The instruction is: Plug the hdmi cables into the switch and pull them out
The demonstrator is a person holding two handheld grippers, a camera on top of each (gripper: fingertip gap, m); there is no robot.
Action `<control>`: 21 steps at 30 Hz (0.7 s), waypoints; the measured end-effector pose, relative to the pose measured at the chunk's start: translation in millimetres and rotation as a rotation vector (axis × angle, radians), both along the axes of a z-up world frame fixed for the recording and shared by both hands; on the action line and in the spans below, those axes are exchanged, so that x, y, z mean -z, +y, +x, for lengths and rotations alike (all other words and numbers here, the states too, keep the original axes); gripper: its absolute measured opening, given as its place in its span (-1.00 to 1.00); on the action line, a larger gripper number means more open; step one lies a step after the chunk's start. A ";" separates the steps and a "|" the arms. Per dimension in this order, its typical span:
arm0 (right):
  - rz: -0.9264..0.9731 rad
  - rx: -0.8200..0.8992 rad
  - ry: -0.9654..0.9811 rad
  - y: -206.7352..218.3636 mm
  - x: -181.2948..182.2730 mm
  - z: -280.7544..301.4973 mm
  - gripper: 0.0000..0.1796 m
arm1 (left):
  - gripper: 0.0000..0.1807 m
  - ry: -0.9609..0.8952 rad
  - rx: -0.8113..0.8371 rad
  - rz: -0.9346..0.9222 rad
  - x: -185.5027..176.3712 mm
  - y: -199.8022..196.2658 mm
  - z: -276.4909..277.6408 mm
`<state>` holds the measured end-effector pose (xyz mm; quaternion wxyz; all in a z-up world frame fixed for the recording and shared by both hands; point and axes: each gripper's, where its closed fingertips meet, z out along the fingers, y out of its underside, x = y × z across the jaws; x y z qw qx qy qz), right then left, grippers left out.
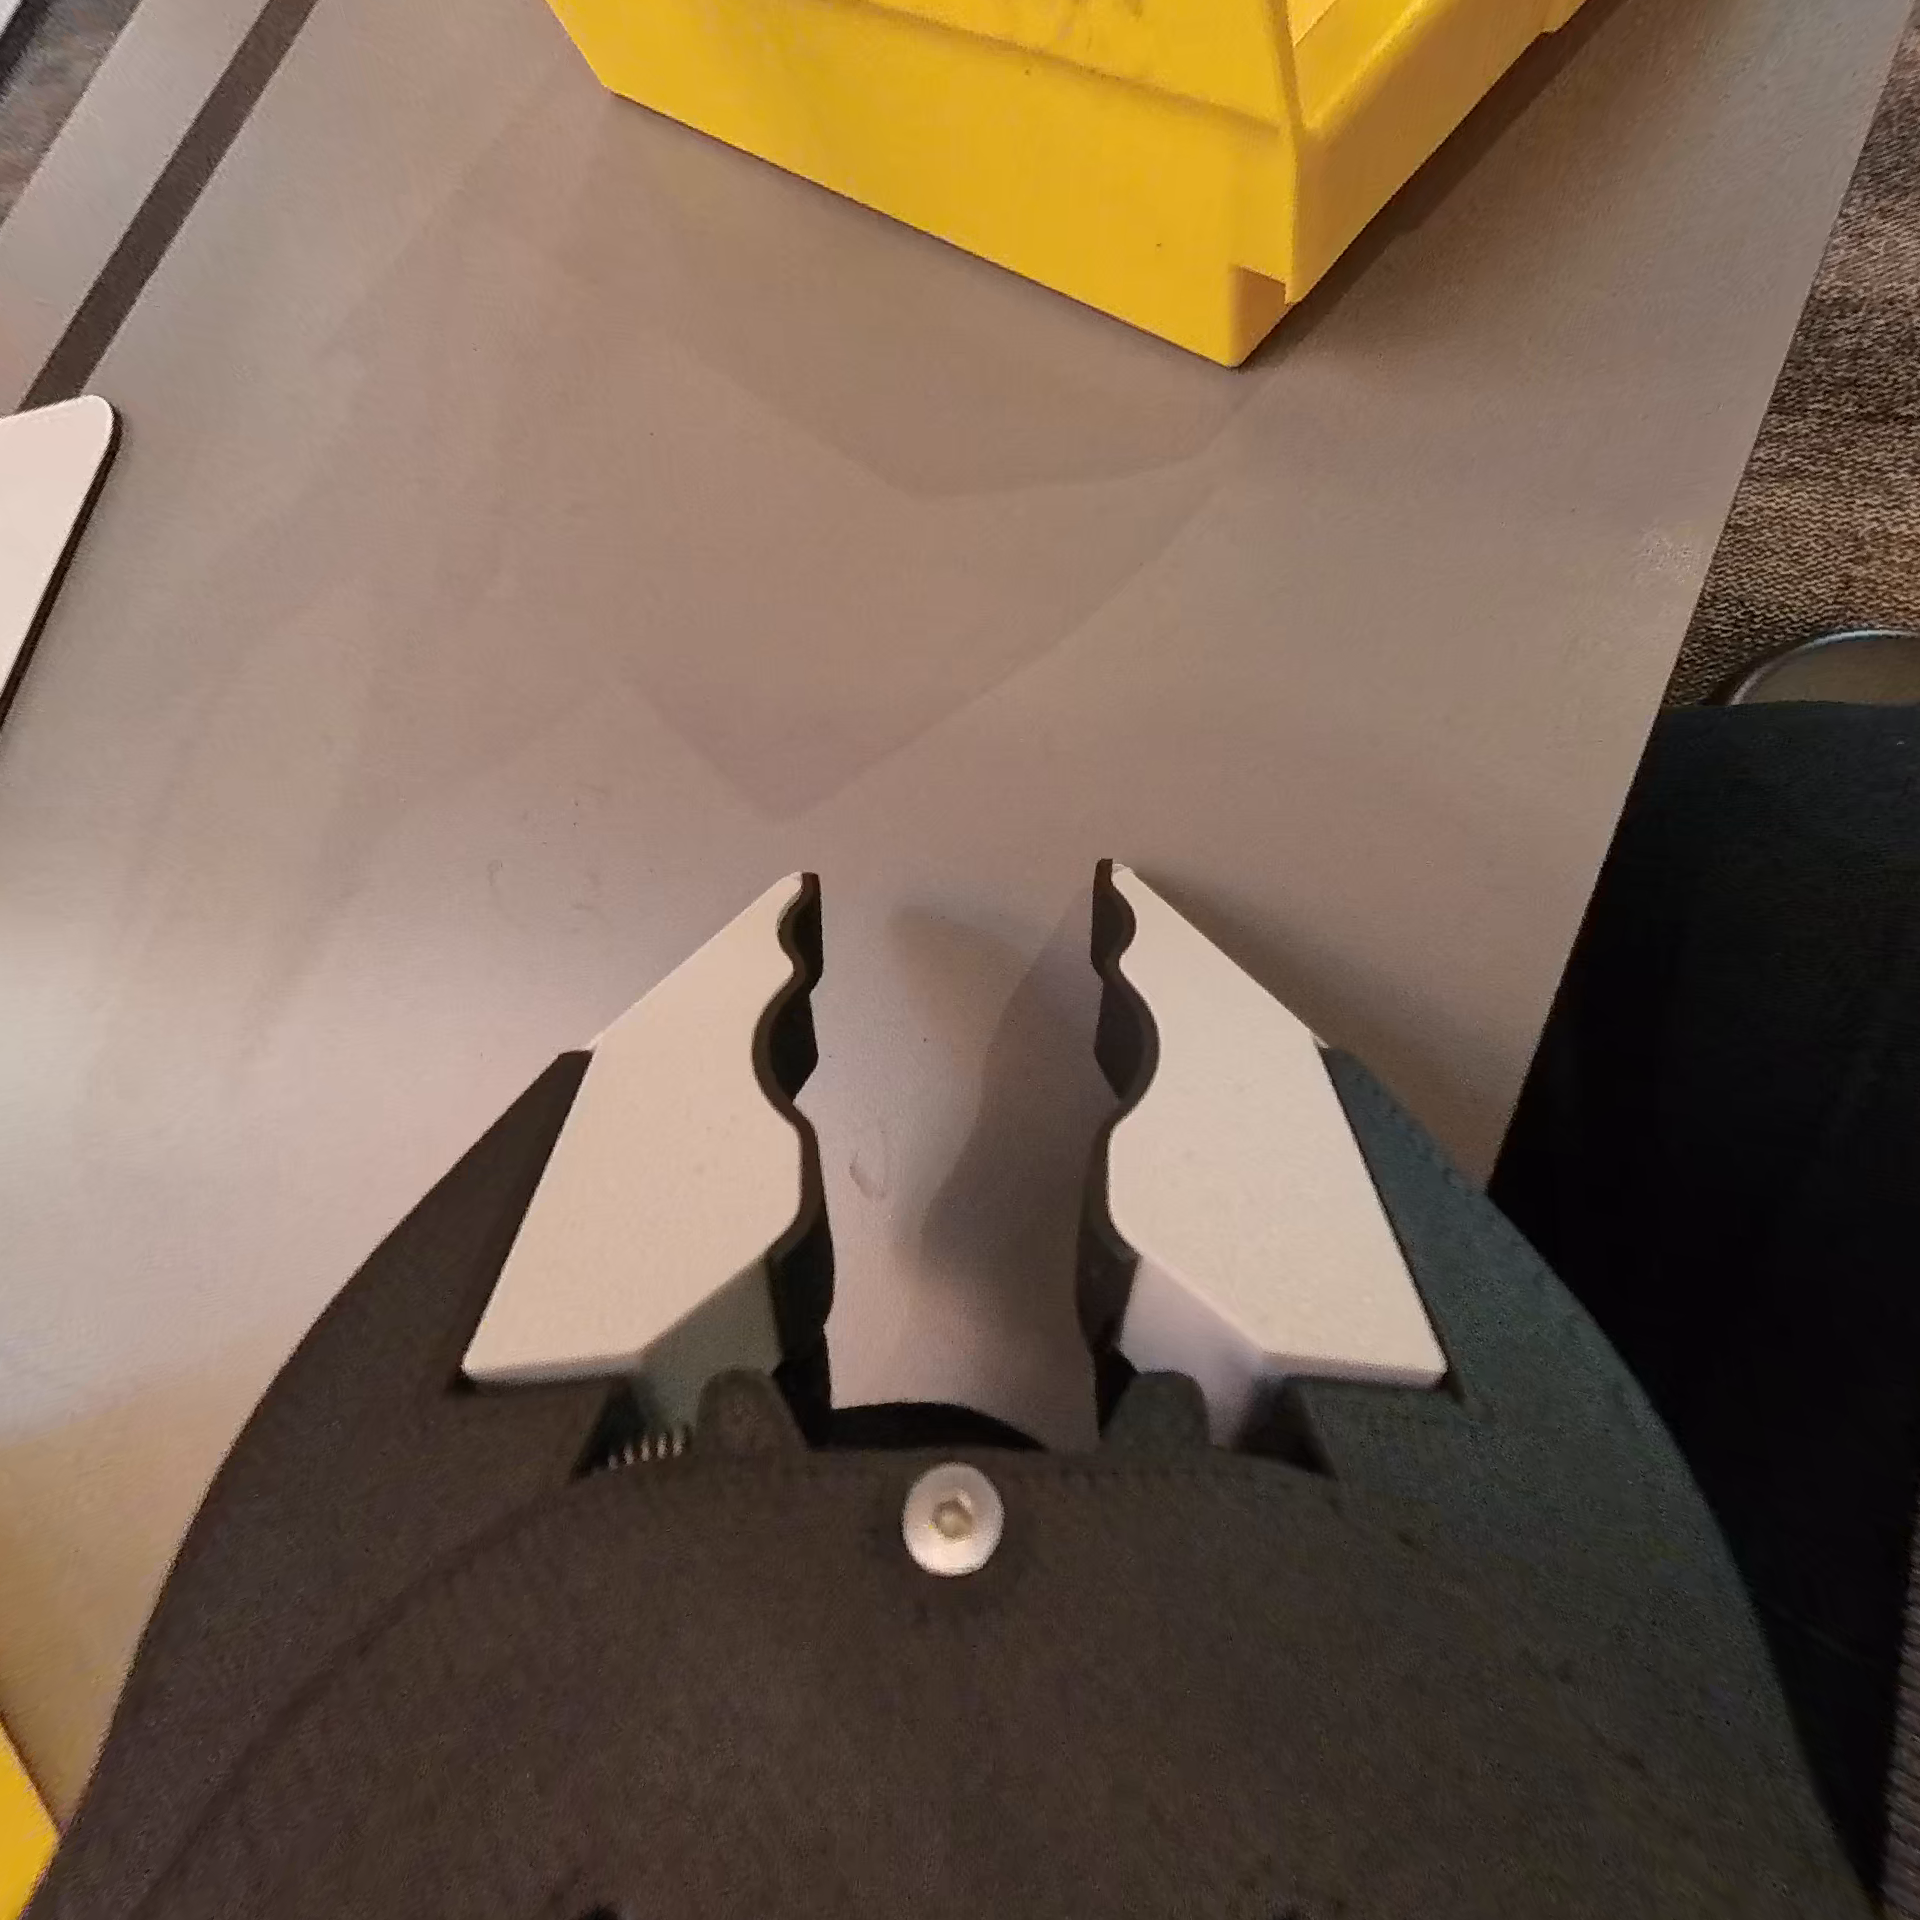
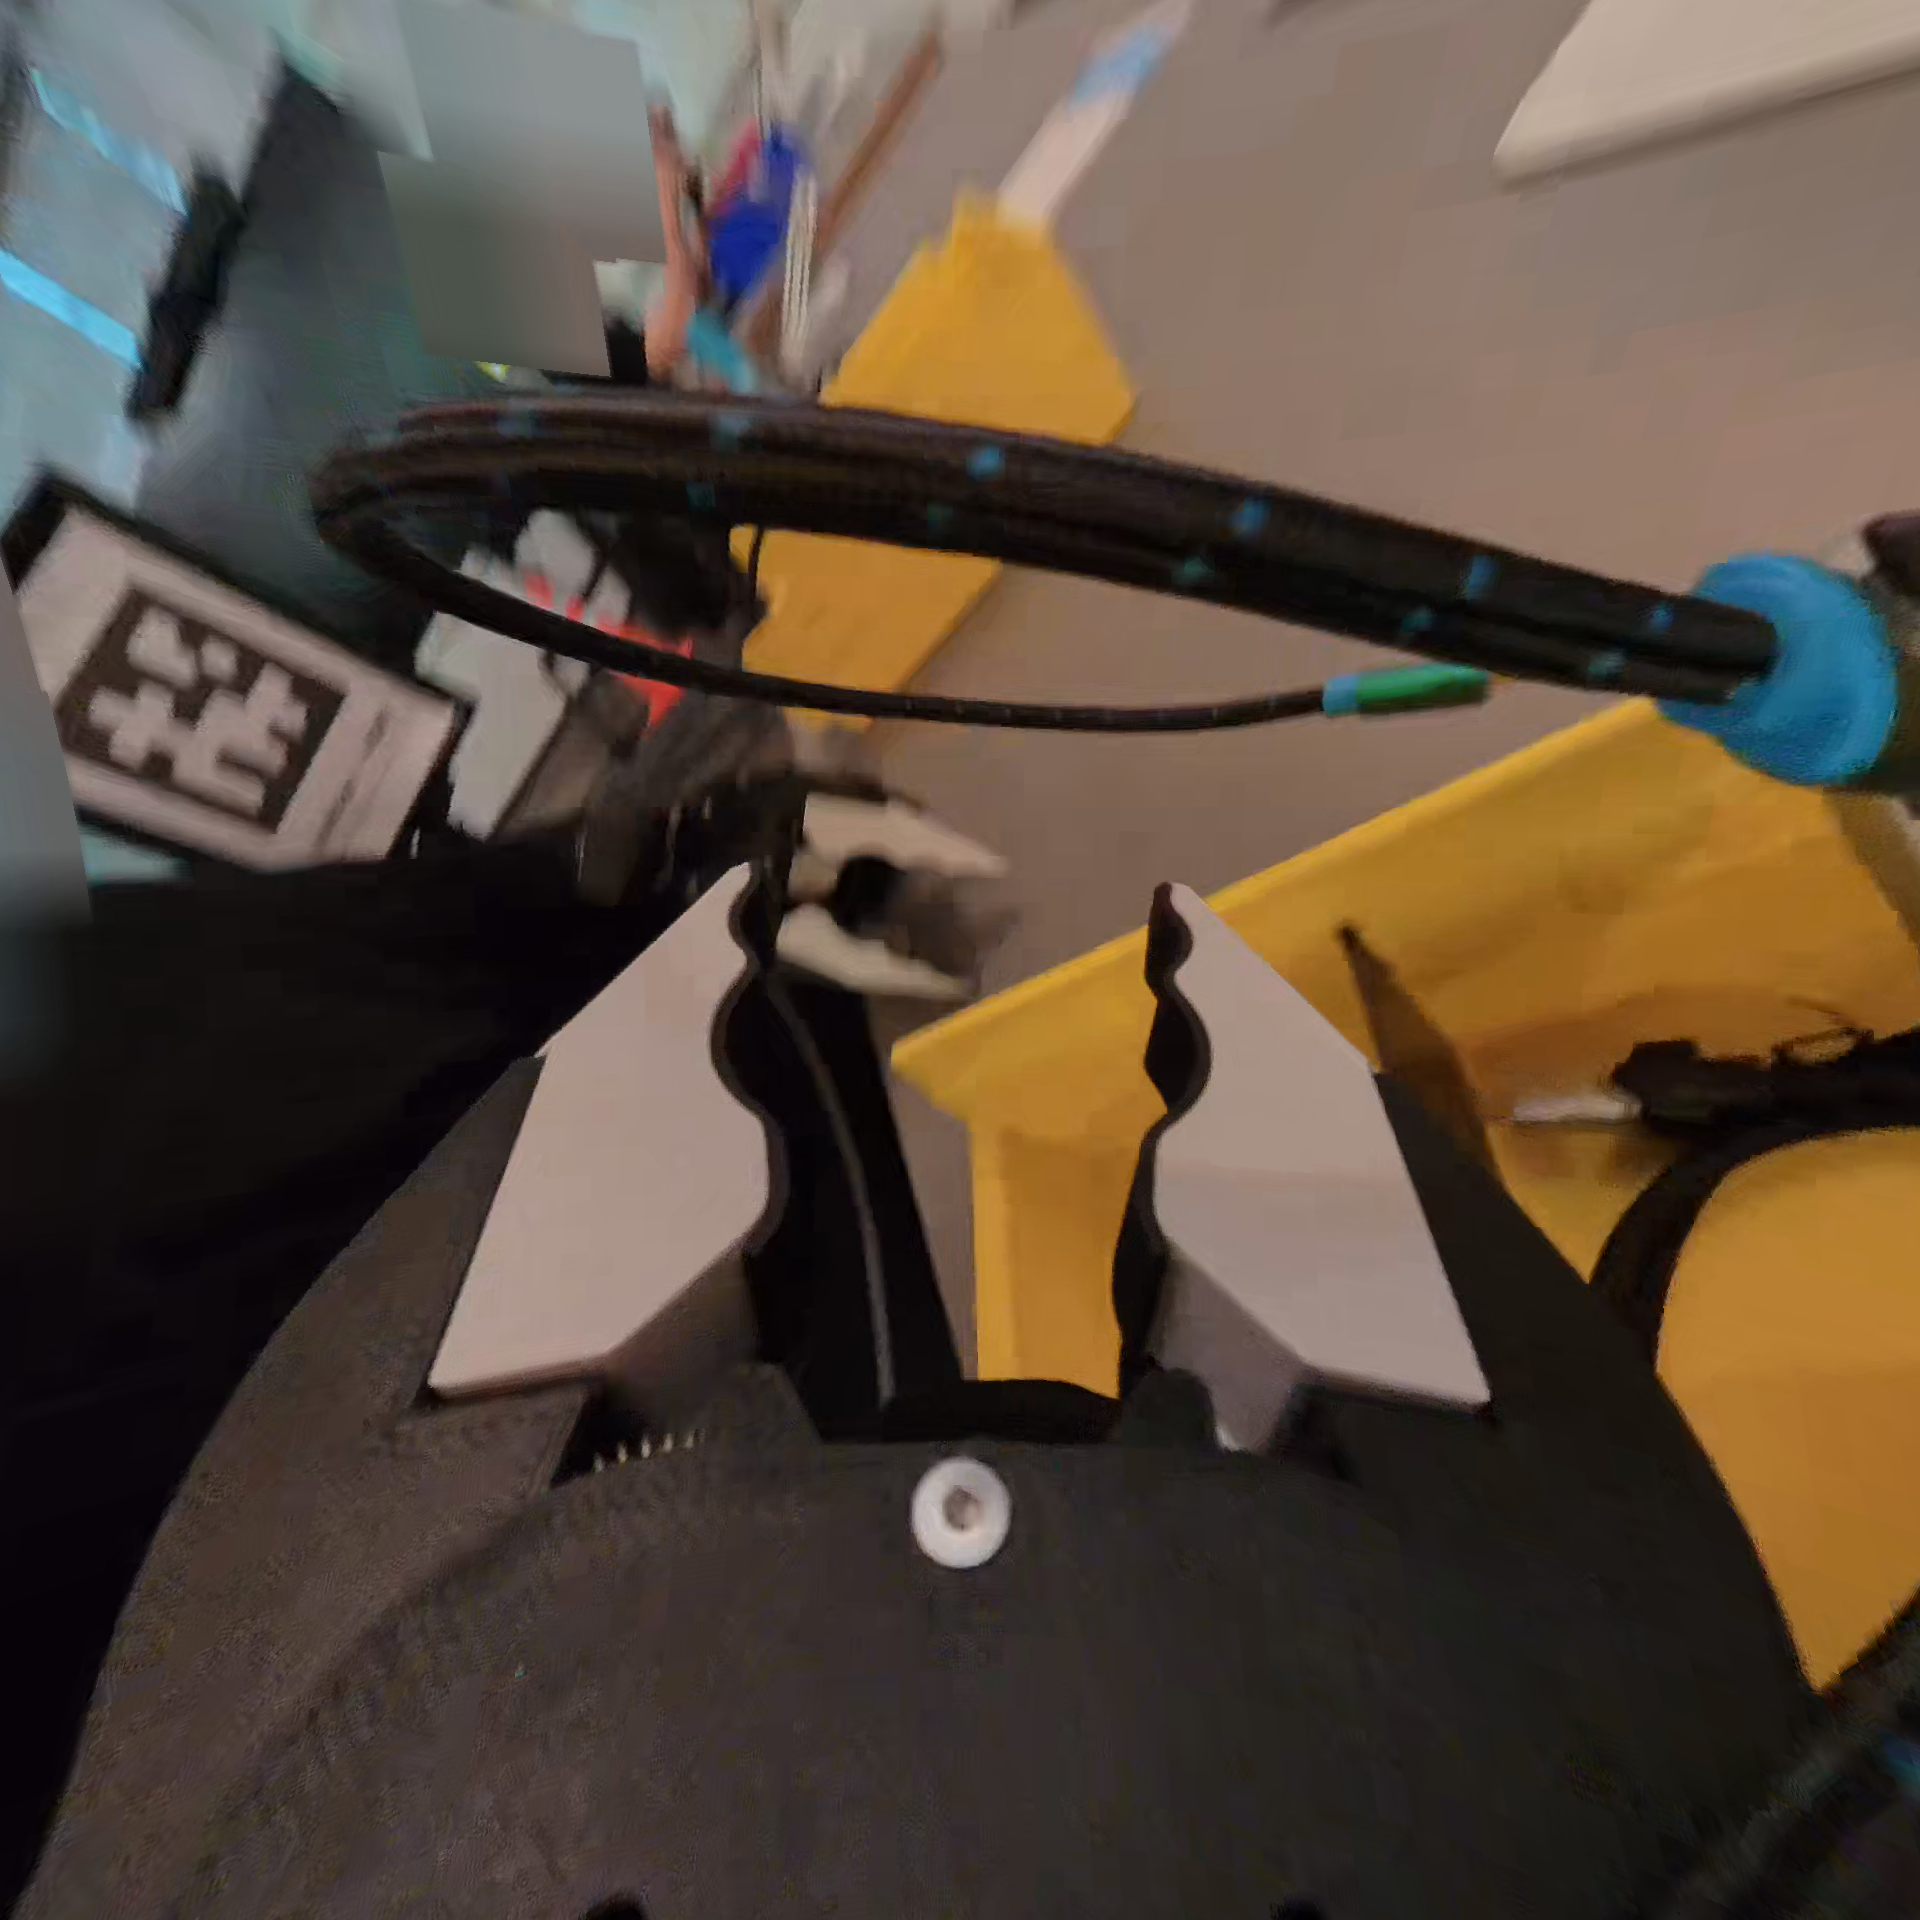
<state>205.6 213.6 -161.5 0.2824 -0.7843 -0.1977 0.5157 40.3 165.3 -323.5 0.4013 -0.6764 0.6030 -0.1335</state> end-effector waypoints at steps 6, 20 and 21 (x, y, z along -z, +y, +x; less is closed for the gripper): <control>0.158 0.461 0.335 30.9 -49.4 24.9 -0.16 | -0.44 -0.001 -0.001 -0.002 0.1 0.0 0.3; -0.123 0.397 0.036 -27.4 56.3 -46.1 -0.14 | -0.44 -0.003 0.007 -0.003 0.1 -1.5 0.2; -0.148 0.319 -0.032 -43.3 64.9 -52.9 -0.18 | -0.44 -0.003 0.010 -0.003 0.0 -1.8 0.3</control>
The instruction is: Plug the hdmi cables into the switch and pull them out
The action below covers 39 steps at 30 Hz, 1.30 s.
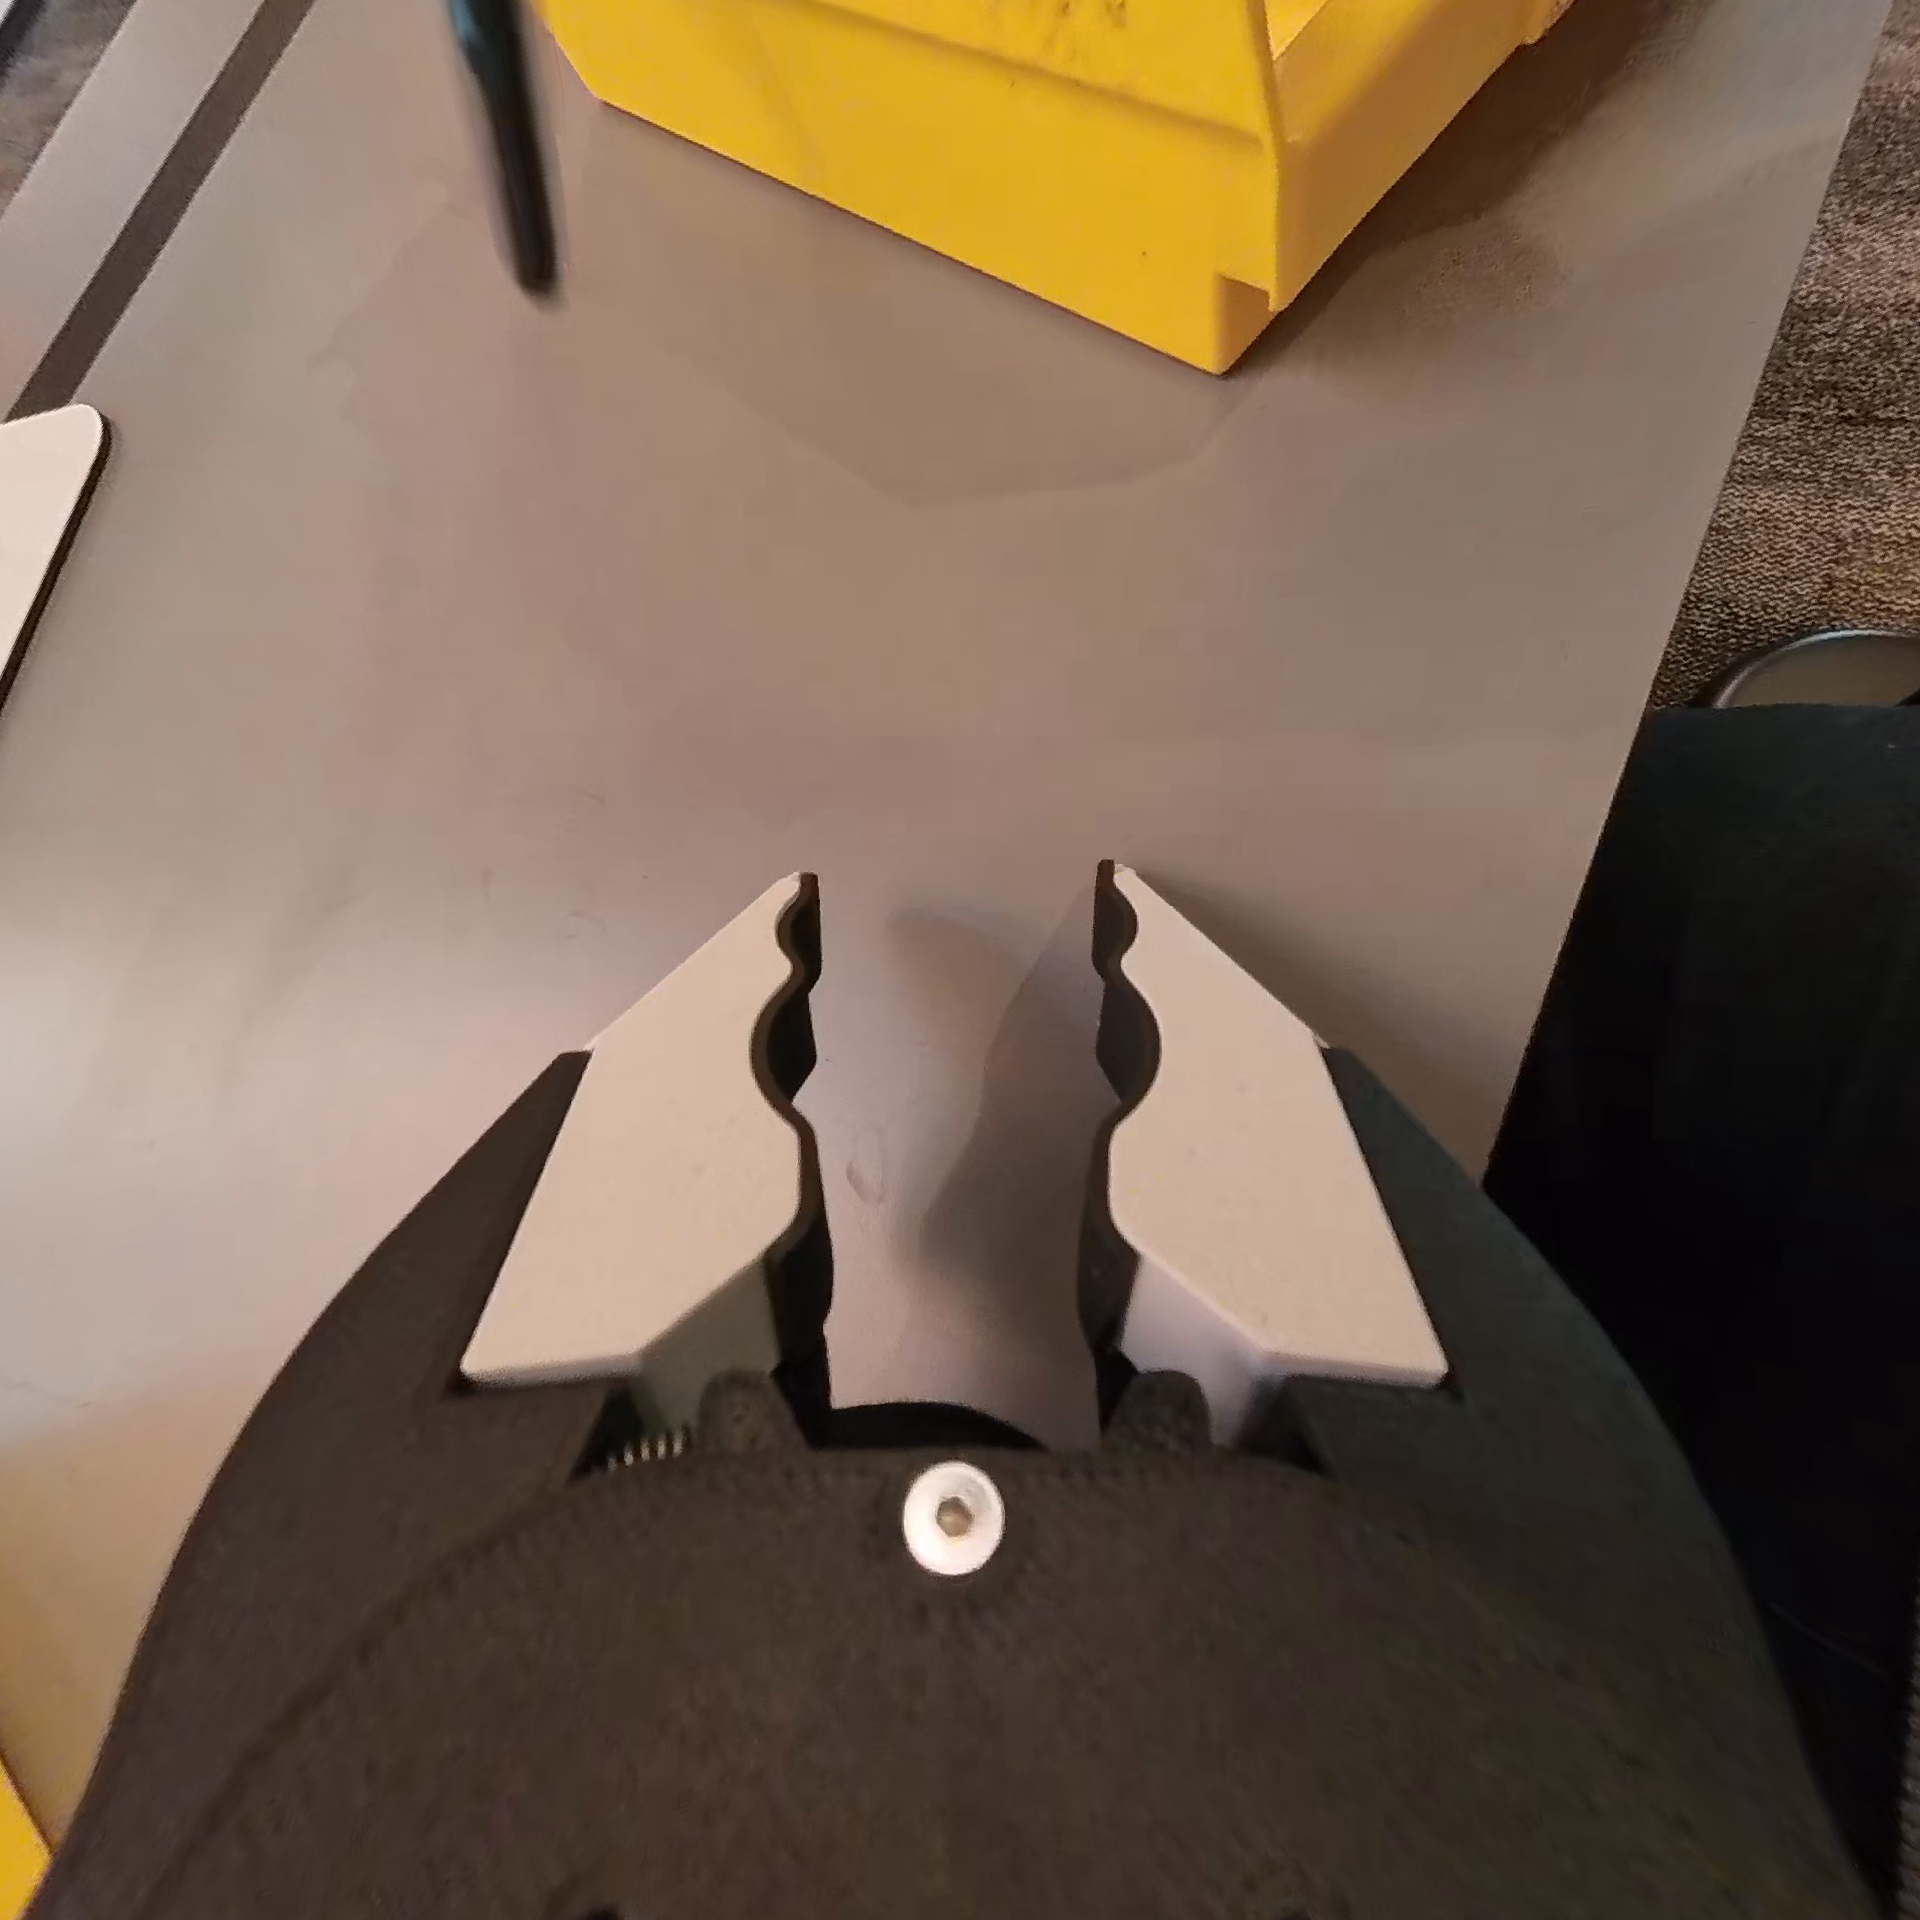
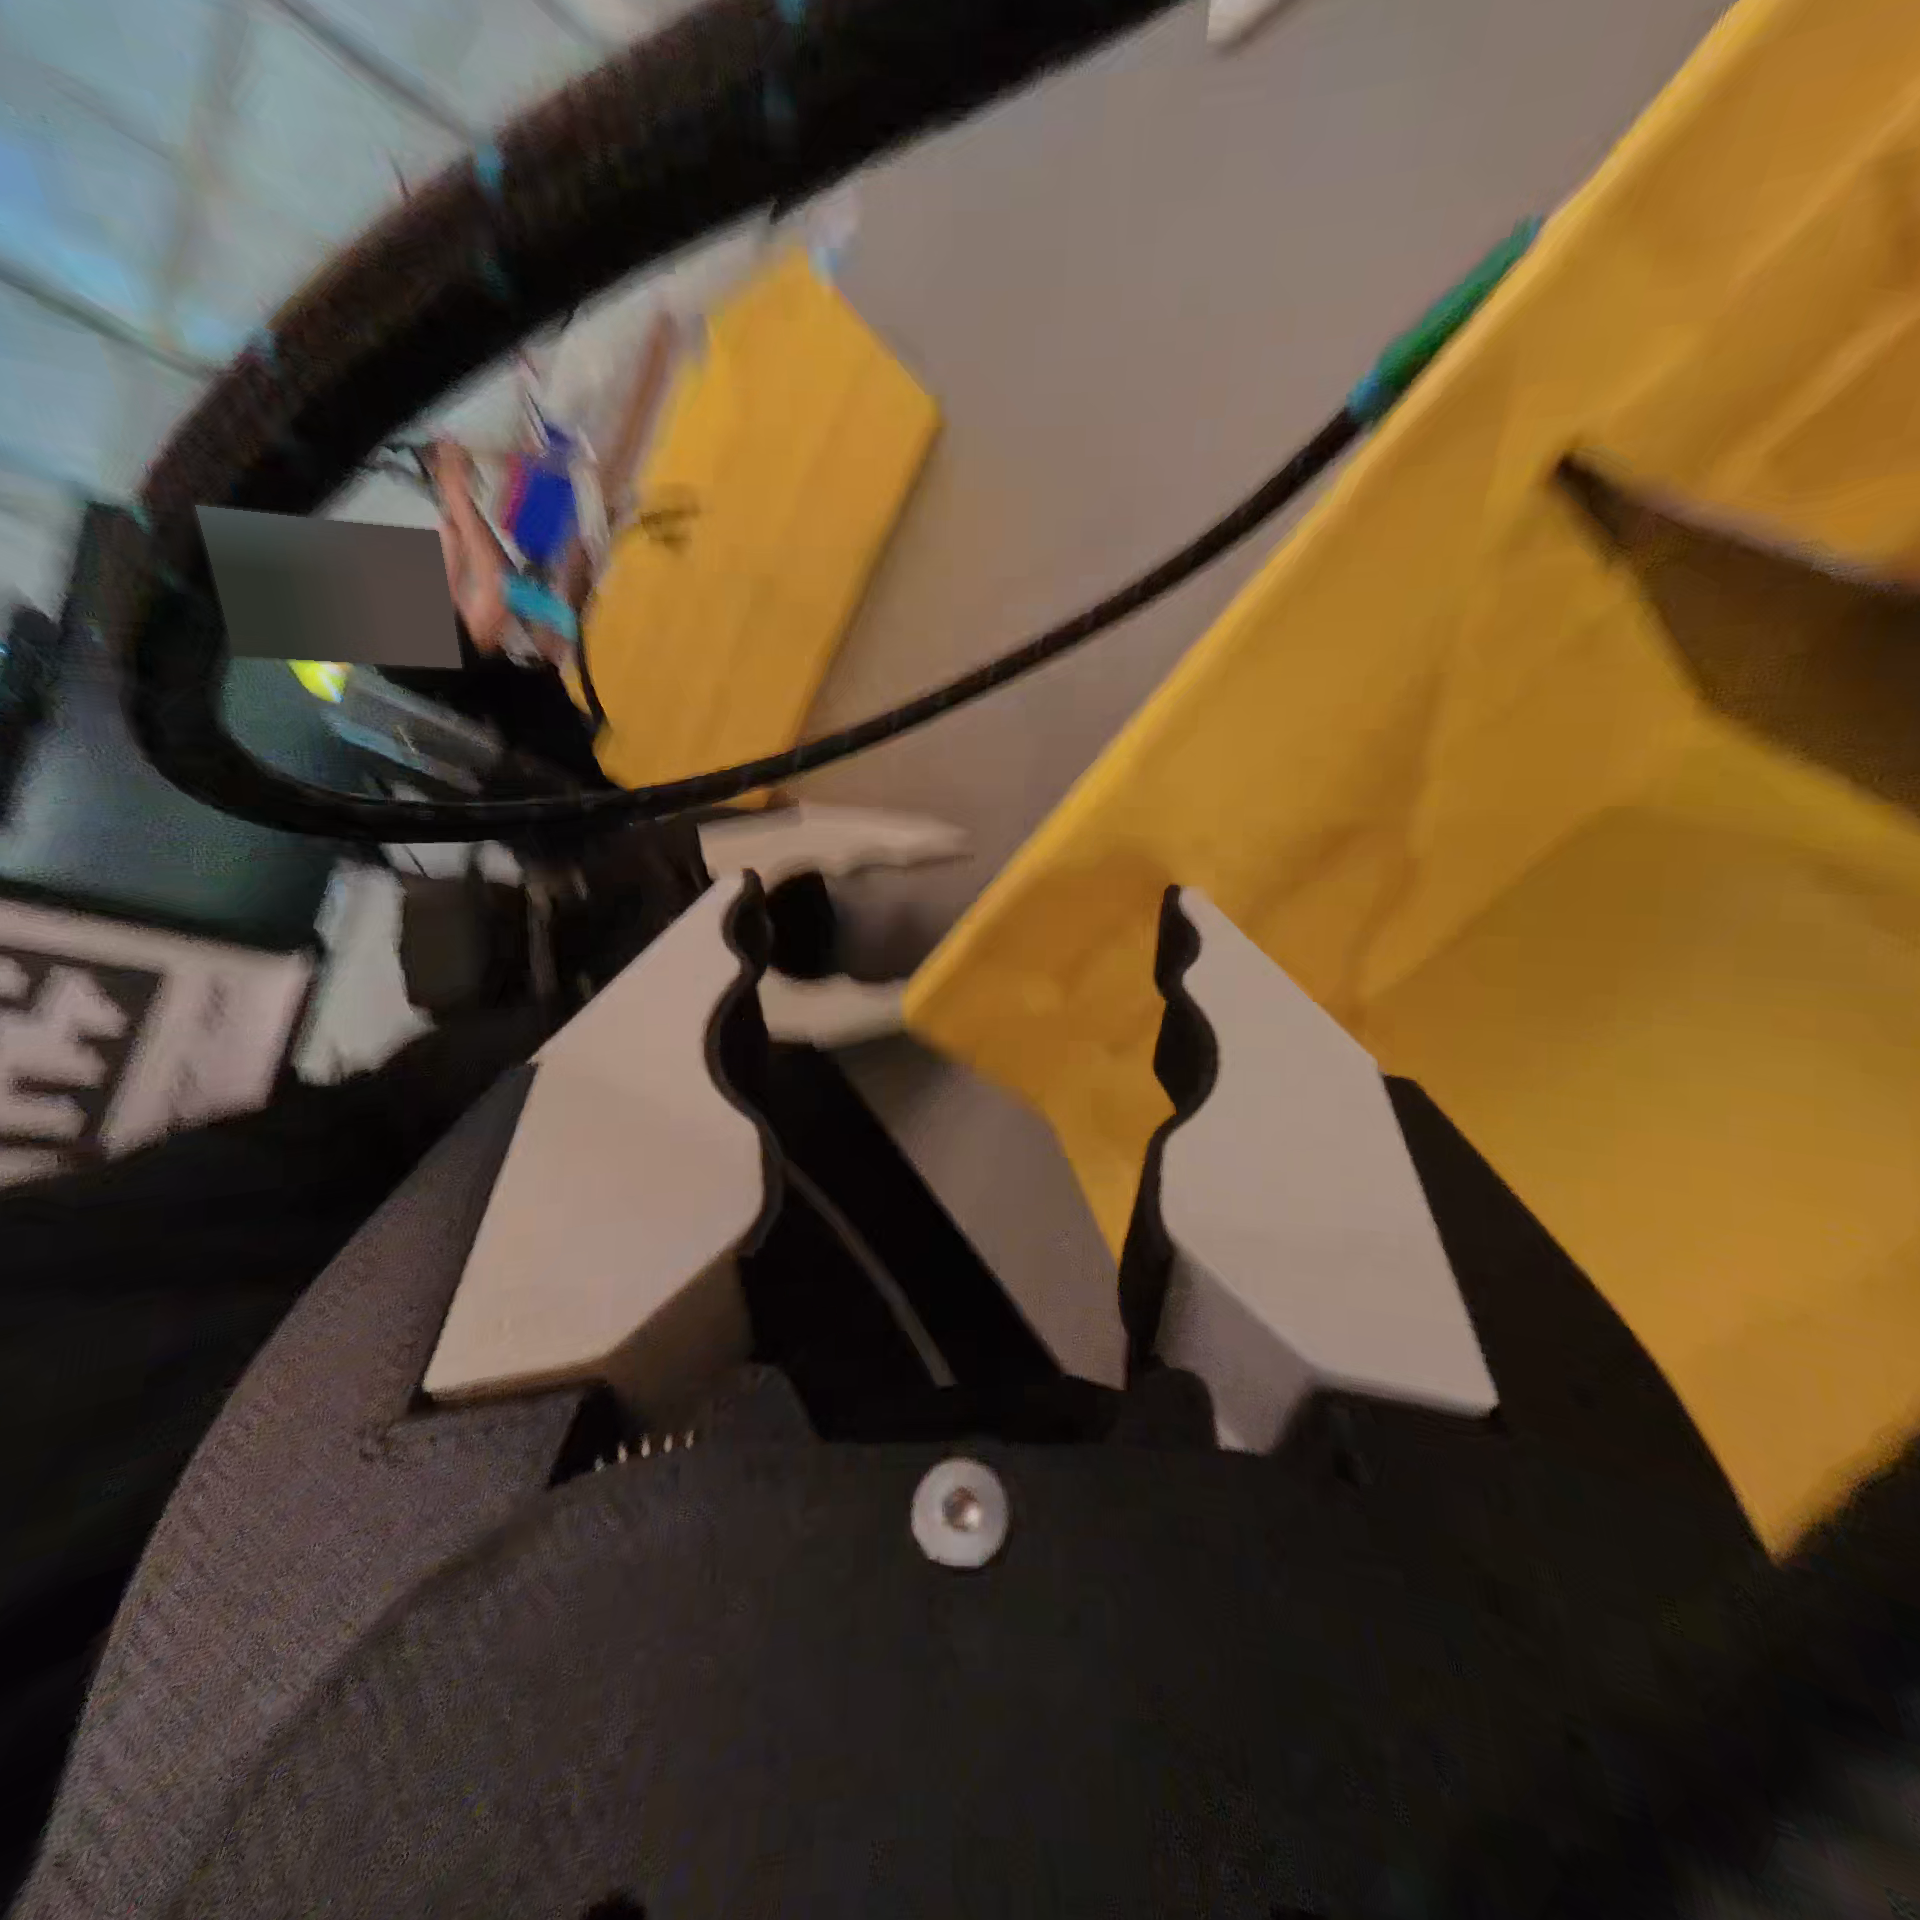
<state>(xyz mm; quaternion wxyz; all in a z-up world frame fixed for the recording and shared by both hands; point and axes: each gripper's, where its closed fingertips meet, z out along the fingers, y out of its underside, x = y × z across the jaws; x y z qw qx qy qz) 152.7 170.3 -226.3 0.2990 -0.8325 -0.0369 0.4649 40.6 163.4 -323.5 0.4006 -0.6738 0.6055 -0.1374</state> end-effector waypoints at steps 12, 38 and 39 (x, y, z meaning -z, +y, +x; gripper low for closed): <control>-0.270 -0.748 -0.500 -129.9 29.4 58.5 -0.26 | -0.43 -0.001 0.007 -0.007 0.1 -0.9 0.1; -1.012 -0.917 -1.270 -69.7 -7.7 294.2 -0.59 | -0.43 -0.004 0.018 -0.003 -0.7 -1.5 0.1; -1.049 -0.936 -1.221 -85.2 -1.6 294.4 -0.60 | -0.44 -0.004 0.020 -0.004 -0.6 -1.7 0.3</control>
